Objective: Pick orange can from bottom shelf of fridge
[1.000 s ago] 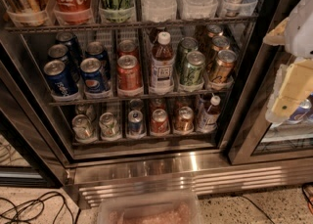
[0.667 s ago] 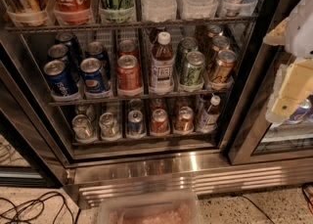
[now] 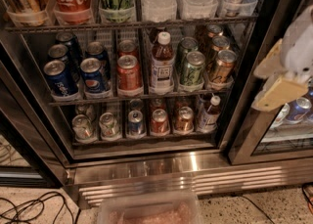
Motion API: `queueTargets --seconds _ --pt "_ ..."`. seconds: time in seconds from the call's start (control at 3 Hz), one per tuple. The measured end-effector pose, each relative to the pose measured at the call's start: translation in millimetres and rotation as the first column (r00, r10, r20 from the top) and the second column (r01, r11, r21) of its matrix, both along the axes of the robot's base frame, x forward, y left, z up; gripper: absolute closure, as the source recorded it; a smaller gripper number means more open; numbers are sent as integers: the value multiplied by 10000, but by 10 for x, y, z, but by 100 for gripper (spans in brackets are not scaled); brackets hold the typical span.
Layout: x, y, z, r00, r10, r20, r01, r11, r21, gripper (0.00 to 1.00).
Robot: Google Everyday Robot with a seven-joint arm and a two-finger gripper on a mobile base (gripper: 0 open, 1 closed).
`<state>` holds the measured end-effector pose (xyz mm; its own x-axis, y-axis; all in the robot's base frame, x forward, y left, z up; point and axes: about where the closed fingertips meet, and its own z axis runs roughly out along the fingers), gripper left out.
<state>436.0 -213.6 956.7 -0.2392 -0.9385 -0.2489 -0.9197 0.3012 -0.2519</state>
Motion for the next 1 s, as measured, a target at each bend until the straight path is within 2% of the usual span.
queueTargets --seconds 0.33,0.67,1.0 --pt "-182 86 -570 9989 -436 -177 456 9901 1331 65" --pt "-280 164 -1221 9973 -648 -338 720 9494 3056 88" --pt "-170 221 -1743 9959 -905 73 751 8665 4935 100"
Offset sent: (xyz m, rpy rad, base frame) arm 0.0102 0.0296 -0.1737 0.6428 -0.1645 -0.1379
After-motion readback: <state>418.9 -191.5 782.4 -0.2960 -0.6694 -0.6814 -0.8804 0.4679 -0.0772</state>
